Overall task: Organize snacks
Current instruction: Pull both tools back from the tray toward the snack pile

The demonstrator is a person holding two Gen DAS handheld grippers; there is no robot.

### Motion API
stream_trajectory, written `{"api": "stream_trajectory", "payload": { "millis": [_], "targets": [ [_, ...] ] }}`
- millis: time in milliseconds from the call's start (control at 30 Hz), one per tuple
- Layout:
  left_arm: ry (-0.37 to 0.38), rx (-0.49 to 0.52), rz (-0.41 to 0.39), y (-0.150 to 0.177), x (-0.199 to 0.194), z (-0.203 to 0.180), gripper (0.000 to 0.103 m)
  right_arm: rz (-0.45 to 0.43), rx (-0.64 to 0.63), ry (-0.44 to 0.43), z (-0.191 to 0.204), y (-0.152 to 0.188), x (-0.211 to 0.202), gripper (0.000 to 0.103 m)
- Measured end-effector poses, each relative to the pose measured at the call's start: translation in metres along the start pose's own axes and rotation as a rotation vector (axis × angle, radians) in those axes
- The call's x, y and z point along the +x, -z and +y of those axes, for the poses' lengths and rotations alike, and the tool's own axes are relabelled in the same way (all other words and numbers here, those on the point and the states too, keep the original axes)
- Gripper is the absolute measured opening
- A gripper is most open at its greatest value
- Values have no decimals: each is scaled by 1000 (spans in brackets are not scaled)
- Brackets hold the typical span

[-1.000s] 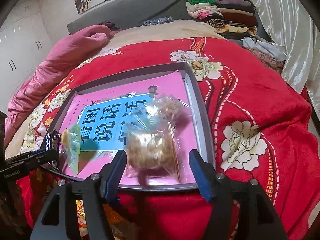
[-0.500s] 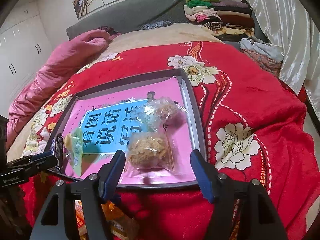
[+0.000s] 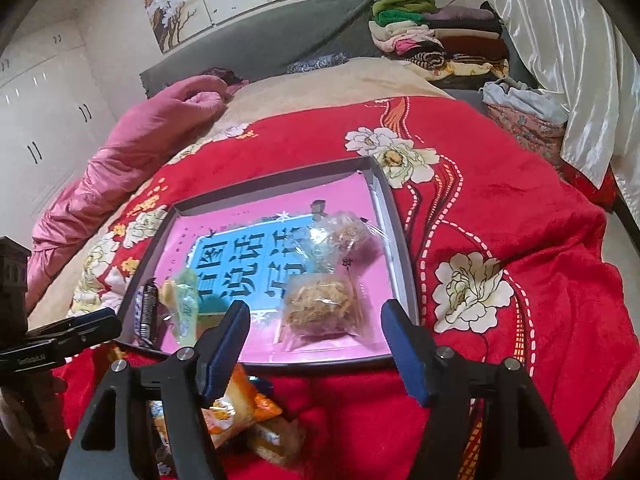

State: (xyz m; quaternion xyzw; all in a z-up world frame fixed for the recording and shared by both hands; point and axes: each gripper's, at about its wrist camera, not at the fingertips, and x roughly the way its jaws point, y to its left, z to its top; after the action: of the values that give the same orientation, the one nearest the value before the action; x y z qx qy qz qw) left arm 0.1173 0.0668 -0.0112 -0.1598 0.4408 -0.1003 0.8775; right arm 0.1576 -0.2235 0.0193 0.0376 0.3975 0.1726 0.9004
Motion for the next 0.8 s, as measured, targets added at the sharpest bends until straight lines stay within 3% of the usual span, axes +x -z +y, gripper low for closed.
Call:
{"api": "stream_trajectory", "payload": {
  "millis": [467, 800],
  "targets": [
    [36, 29, -22, 8, -23, -7, 77, -12, -10, -48, 19, 1, -20, 70],
    [48, 60, 11, 22, -26, -16, 78, 15, -28, -71, 33, 11, -27, 71]
  ]
}}
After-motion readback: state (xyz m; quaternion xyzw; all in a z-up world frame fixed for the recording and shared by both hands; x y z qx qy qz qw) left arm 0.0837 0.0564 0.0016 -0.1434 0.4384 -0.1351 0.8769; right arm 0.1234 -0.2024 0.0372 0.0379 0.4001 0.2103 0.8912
